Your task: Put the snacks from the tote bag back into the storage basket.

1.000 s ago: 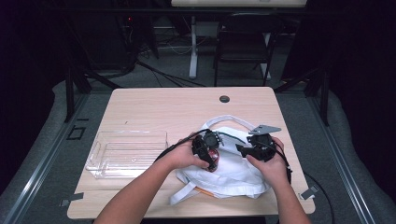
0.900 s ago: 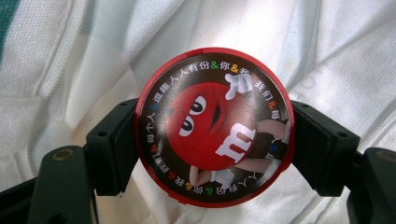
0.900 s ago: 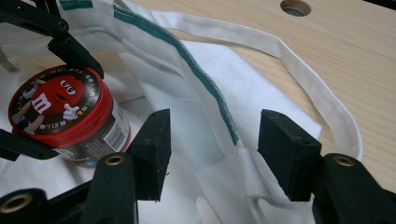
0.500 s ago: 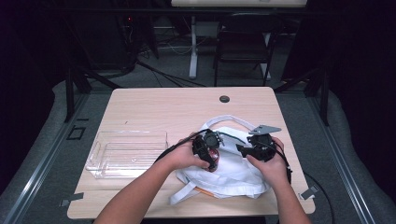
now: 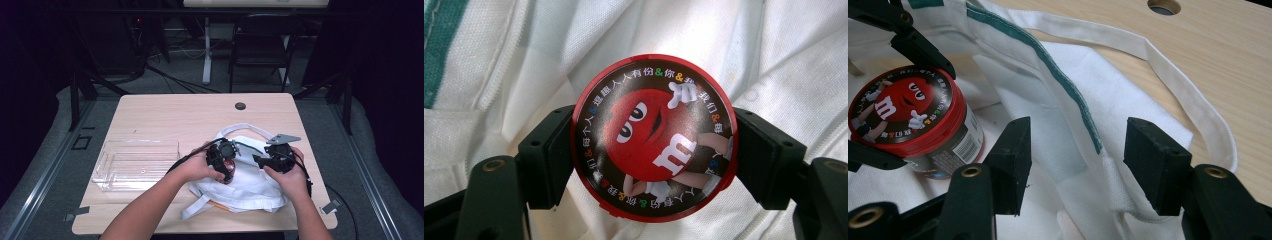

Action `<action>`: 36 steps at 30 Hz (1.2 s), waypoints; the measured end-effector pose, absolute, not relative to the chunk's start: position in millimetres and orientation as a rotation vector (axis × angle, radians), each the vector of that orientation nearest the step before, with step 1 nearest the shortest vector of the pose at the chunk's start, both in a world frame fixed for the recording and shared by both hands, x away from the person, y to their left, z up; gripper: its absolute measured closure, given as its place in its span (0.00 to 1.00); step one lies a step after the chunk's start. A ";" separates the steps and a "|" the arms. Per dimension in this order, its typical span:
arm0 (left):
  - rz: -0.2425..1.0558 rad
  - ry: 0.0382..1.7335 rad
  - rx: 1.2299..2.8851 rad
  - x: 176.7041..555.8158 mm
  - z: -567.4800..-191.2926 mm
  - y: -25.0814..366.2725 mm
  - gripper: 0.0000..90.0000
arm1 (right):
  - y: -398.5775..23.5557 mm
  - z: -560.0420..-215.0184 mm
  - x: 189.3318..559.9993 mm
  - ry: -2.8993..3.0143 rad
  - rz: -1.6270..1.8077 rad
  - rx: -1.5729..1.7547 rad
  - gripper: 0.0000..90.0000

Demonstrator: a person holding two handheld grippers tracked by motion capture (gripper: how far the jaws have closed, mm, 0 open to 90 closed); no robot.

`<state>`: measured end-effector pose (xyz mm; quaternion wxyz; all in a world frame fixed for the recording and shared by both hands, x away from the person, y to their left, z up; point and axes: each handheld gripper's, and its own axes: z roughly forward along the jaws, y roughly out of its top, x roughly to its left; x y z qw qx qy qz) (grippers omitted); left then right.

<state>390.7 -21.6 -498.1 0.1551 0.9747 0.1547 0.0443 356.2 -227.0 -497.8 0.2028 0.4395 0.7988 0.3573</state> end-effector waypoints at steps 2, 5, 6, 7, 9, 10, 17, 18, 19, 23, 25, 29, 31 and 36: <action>0.131 0.440 2.793 391.0 -497.4 -21.3 0.28 | -226.8 -498.2 356.3 2.231 0.996 1.227 0.50; 0.141 0.449 2.784 390.6 -496.4 -20.8 0.28 | -227.0 -498.2 356.4 2.233 0.990 1.226 0.50; 0.120 0.451 2.780 391.2 -495.7 -20.3 0.28 | -227.0 -498.2 356.4 2.232 0.992 1.228 0.50; 0.119 0.452 2.780 391.3 -494.9 -19.9 0.28 | -227.0 -498.3 356.5 2.230 0.991 1.228 0.50; 0.131 0.451 2.778 391.2 -494.1 -19.5 0.28 | -226.6 -498.8 356.4 2.229 0.995 1.231 0.50; 0.128 0.452 2.780 391.0 -493.3 -19.4 0.28 | -226.4 -498.9 356.4 2.230 0.993 1.231 0.50; 0.146 0.449 2.771 390.1 -487.6 -19.8 0.28 | -226.9 -499.0 356.4 2.228 0.996 1.233 0.50; 0.146 0.448 2.772 389.9 -486.6 -19.9 0.28 | -226.9 -498.9 356.3 2.226 0.992 1.235 0.50; 0.150 0.449 2.773 389.7 -485.7 -19.8 0.28 | -227.0 -498.9 356.3 2.226 0.986 1.236 0.50; 0.154 0.452 2.762 389.2 -482.1 -19.5 0.28 | -227.5 -498.3 356.1 2.223 0.989 1.236 0.50; 0.164 0.452 2.762 388.7 -479.8 -19.5 0.28 | -227.6 -497.8 356.0 2.223 0.991 1.235 0.50; 0.165 0.458 2.748 387.2 -476.0 -19.4 0.28 | -228.2 -497.5 355.8 2.221 0.995 1.236 0.50; 0.165 0.460 2.746 386.8 -474.3 -19.0 0.28 | -228.6 -497.2 355.9 2.220 0.999 1.234 0.50; 0.180 0.471 2.740 386.6 -470.1 -17.6 0.28 | -228.5 -496.5 355.4 2.217 1.003 1.230 0.50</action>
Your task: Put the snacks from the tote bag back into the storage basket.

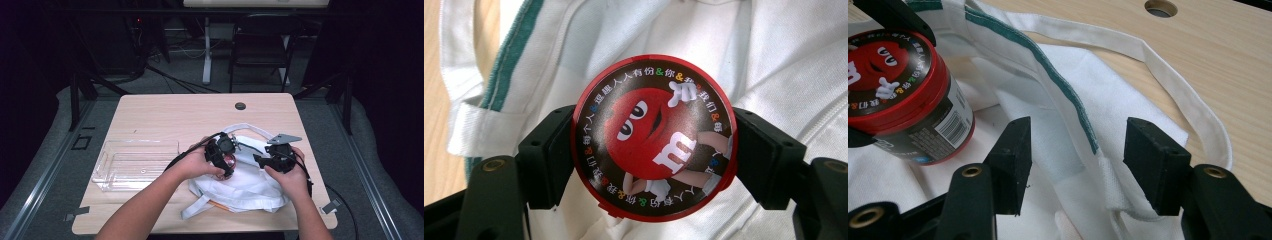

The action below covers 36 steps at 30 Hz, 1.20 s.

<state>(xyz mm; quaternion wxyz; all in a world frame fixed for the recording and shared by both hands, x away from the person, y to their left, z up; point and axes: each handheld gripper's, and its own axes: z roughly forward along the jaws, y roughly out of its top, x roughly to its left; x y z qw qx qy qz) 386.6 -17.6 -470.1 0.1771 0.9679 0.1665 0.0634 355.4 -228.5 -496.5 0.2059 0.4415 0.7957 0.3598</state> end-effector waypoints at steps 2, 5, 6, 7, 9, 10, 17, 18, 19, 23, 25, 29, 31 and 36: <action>0.183 0.465 2.745 386.7 -467.4 -16.8 0.28 | -228.1 -496.1 355.2 2.212 1.007 1.228 0.50; 0.196 0.458 2.746 385.7 -463.4 -15.6 0.28 | -228.0 -494.5 354.4 2.213 1.001 1.225 0.49; 0.189 0.467 2.739 384.9 -462.3 -15.2 0.28 | -228.1 -494.5 354.4 2.212 1.007 1.224 0.49; 0.193 0.462 2.740 384.6 -460.8 -14.8 0.28 | -228.3 -494.0 354.3 2.215 1.001 1.220 0.49; 0.201 0.464 2.735 383.6 -457.7 -14.1 0.28 | -227.8 -493.9 354.1 2.213 1.005 1.221 0.49; 0.200 0.465 2.737 383.2 -455.7 -13.8 0.28 | -227.6 -493.9 354.0 2.210 1.005 1.221 0.49; 0.232 0.452 2.732 380.1 -445.3 -11.6 0.28 | -226.9 -493.9 353.8 2.215 1.003 1.213 0.49; 0.233 0.448 2.734 379.9 -444.0 -11.5 0.28 | -226.9 -493.8 353.8 2.216 1.002 1.212 0.49; 0.234 0.446 2.737 379.7 -442.7 -11.5 0.28 | -226.7 -493.8 353.6 2.212 1.002 1.213 0.49; 0.238 0.447 2.733 379.1 -438.7 -11.3 0.28 | -226.8 -493.9 353.6 2.214 0.999 1.214 0.49; 0.235 0.447 2.733 379.1 -437.4 -11.3 0.28 | -226.7 -493.8 353.5 2.215 1.002 1.212 0.49; 0.240 0.446 2.734 379.1 -434.9 -11.2 0.28 | -226.2 -494.2 353.7 2.215 0.999 1.214 0.49; 0.242 0.448 2.734 379.2 -433.9 -11.2 0.28 | -226.0 -494.3 353.7 2.217 0.998 1.215 0.49; 0.245 0.452 2.731 378.5 -430.9 -11.2 0.28 | -226.1 -494.2 353.7 2.215 1.000 1.215 0.49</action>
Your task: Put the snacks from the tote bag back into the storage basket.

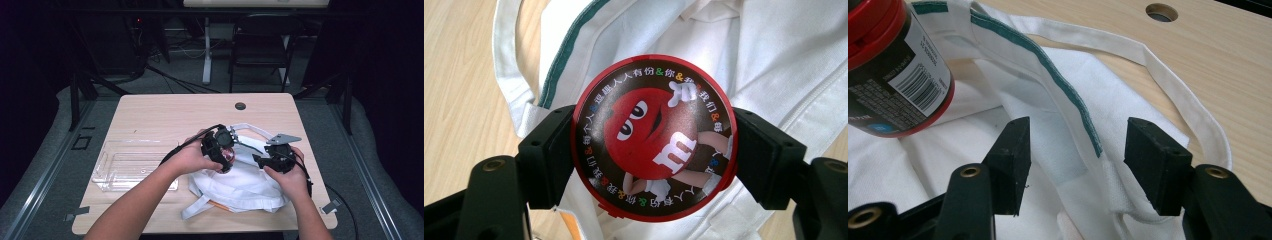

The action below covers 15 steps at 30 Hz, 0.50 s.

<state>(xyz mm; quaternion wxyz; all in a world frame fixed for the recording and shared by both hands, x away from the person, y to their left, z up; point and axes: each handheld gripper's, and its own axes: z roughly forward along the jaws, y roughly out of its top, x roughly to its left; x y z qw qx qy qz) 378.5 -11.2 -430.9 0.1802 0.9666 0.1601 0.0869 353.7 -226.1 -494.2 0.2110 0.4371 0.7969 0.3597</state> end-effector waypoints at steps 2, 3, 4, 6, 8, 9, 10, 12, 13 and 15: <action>0.250 0.451 2.733 378.1 -429.9 -11.3 0.28 | -225.9 -494.4 353.8 2.217 1.001 1.214 0.49; 0.247 0.450 2.734 378.1 -429.2 -11.3 0.28 | -225.8 -494.4 353.8 2.218 0.999 1.215 0.49; 0.246 0.450 2.733 378.0 -428.5 -11.4 0.28 | -225.7 -494.5 353.9 2.218 1.000 1.216 0.49; 0.251 0.449 2.732 377.9 -427.1 -11.3 0.28 | -225.6 -494.6 353.9 2.219 0.999 1.215 0.49; 0.247 0.451 2.729 377.9 -425.8 -11.0 0.28 | -225.5 -494.7 353.9 2.219 0.998 1.215 0.49; 0.248 0.446 2.731 378.2 -425.1 -10.8 0.28 | -225.5 -494.7 353.9 2.219 0.998 1.215 0.49; 0.251 0.442 2.734 378.4 -424.5 -10.6 0.28 | -225.6 -494.8 353.9 2.219 0.998 1.216 0.49; 0.249 0.453 2.732 377.6 -423.8 -10.5 0.28 | -225.6 -494.8 354.0 2.219 0.997 1.215 0.49; 0.252 0.451 2.733 377.6 -423.1 -10.3 0.28 | -225.6 -494.9 354.0 2.219 0.998 1.215 0.49; 0.258 0.451 2.732 377.5 -421.4 -9.8 0.28 | -225.5 -494.9 354.0 2.220 0.996 1.216 0.49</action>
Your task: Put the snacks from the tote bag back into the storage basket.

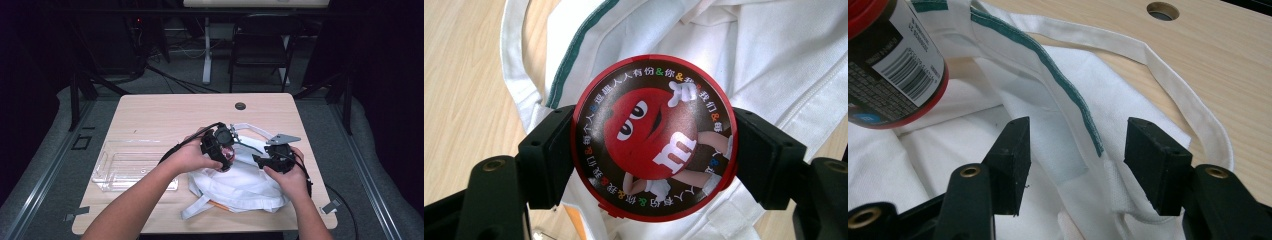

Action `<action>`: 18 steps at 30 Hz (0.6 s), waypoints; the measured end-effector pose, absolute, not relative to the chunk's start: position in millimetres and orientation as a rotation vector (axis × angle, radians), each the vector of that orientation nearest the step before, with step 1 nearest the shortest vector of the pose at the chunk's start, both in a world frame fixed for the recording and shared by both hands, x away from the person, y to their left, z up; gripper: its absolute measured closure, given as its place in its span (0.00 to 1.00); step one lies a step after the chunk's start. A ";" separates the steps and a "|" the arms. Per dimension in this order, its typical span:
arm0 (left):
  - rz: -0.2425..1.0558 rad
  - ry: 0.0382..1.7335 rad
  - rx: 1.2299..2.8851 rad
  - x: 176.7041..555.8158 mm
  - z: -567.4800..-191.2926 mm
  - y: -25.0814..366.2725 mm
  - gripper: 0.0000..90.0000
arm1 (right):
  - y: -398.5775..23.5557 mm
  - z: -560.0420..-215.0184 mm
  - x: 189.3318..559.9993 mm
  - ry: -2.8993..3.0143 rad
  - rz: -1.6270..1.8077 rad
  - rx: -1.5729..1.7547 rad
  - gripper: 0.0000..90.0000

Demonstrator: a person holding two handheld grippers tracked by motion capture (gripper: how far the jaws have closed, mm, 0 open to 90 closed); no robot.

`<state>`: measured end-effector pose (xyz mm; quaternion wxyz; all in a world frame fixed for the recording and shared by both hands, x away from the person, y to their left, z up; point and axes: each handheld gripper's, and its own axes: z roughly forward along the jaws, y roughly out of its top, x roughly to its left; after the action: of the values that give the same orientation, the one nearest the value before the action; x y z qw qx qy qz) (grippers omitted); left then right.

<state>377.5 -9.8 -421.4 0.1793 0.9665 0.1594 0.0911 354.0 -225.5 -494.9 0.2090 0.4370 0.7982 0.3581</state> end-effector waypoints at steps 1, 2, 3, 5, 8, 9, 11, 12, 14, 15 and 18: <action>0.258 0.449 2.732 377.7 -420.3 -9.5 0.28 | -225.5 -495.1 354.1 2.220 0.997 1.216 0.49; 0.261 0.449 2.731 377.6 -419.4 -9.2 0.28 | -225.5 -495.1 354.1 2.221 0.995 1.216 0.49; 0.260 0.455 2.727 377.3 -418.5 -8.8 0.28 | -225.4 -495.1 354.1 2.221 0.994 1.215 0.49; 0.265 0.452 2.727 377.4 -416.5 -8.1 0.28 | -225.4 -495.2 354.0 2.221 0.995 1.215 0.49; 0.262 0.456 2.726 376.8 -413.8 -7.0 0.28 | -225.3 -495.2 354.1 2.222 0.993 1.216 0.49; 0.264 0.459 2.724 376.5 -413.2 -6.6 0.28 | -225.3 -495.3 354.0 2.222 0.994 1.216 0.49; 0.267 0.459 2.724 376.0 -411.5 -5.4 0.28 | -225.4 -495.2 354.1 2.221 0.994 1.215 0.49; 0.267 0.464 2.722 375.9 -410.8 -4.7 0.28 | -225.5 -495.2 354.1 2.221 0.994 1.216 0.49; 0.270 0.462 2.725 376.0 -408.6 -3.1 0.28 | -225.7 -495.4 354.3 2.221 0.992 1.218 0.49; 0.275 0.463 2.723 376.1 -407.5 -2.3 0.28 | -225.5 -495.6 354.3 2.221 0.996 1.218 0.49; 0.276 0.471 2.719 375.9 -403.9 0.6 0.28 | -225.0 -496.5 354.6 2.225 0.989 1.216 0.49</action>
<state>375.9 0.6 -403.9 0.1834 0.9638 0.1669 0.0978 354.6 -225.0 -496.5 0.2085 0.4369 0.7995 0.3555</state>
